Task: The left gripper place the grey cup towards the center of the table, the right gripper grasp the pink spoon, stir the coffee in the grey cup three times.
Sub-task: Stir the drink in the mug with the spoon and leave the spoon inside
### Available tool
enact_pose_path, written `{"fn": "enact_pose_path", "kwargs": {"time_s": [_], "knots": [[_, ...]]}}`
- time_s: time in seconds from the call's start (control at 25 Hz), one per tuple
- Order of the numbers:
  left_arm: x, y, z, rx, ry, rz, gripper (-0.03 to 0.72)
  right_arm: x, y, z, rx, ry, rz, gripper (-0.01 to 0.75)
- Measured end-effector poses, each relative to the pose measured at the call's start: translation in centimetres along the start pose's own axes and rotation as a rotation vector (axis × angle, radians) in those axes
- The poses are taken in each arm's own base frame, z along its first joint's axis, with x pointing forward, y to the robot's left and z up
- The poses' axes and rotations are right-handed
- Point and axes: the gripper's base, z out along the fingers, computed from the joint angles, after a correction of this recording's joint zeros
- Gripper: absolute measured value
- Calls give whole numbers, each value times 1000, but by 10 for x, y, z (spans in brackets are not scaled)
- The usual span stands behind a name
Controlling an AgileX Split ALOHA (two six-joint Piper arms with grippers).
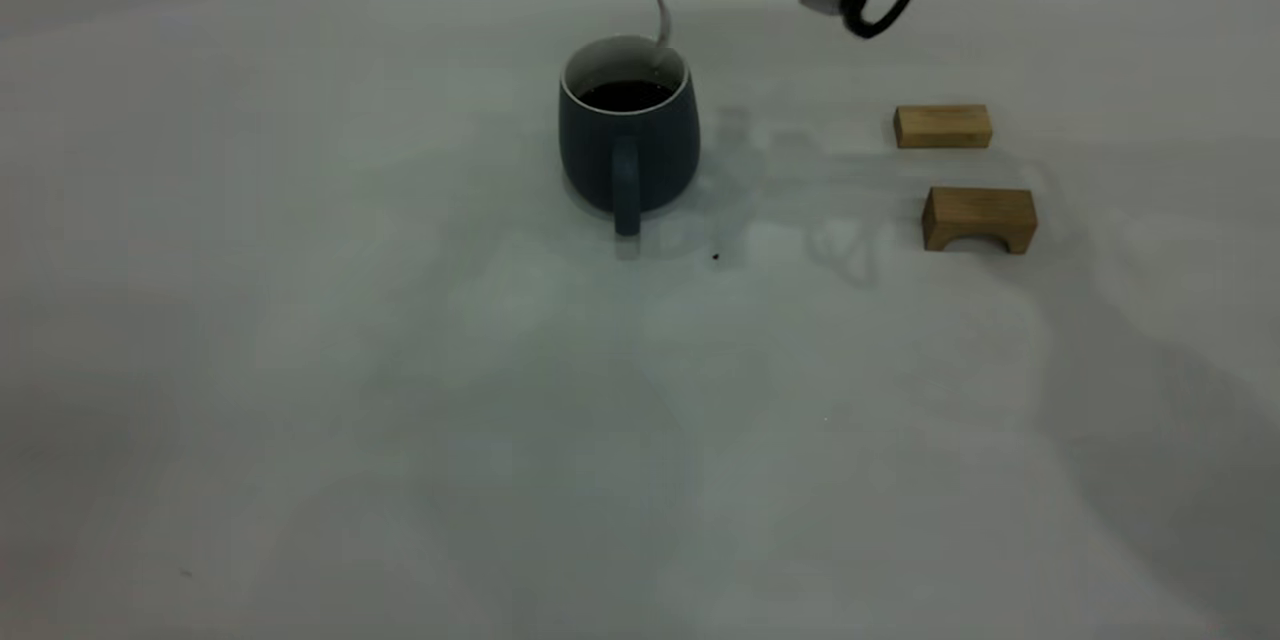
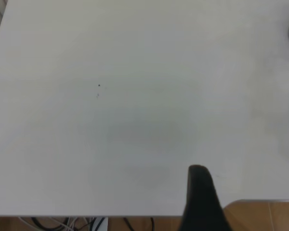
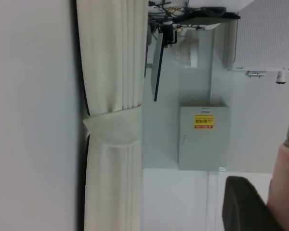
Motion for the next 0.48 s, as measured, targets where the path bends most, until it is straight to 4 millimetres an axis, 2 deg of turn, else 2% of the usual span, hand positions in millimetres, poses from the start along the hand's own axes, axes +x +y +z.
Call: {"fn": "enact_pose_path", "kwargs": {"time_s": [0.24, 0.48], "knots": [[0, 0, 0, 0, 0, 0, 567, -21, 10, 13, 1, 9, -9, 119], [0, 0, 0, 0, 0, 0, 567, -63, 1, 18, 16, -20, 64, 119]]}}
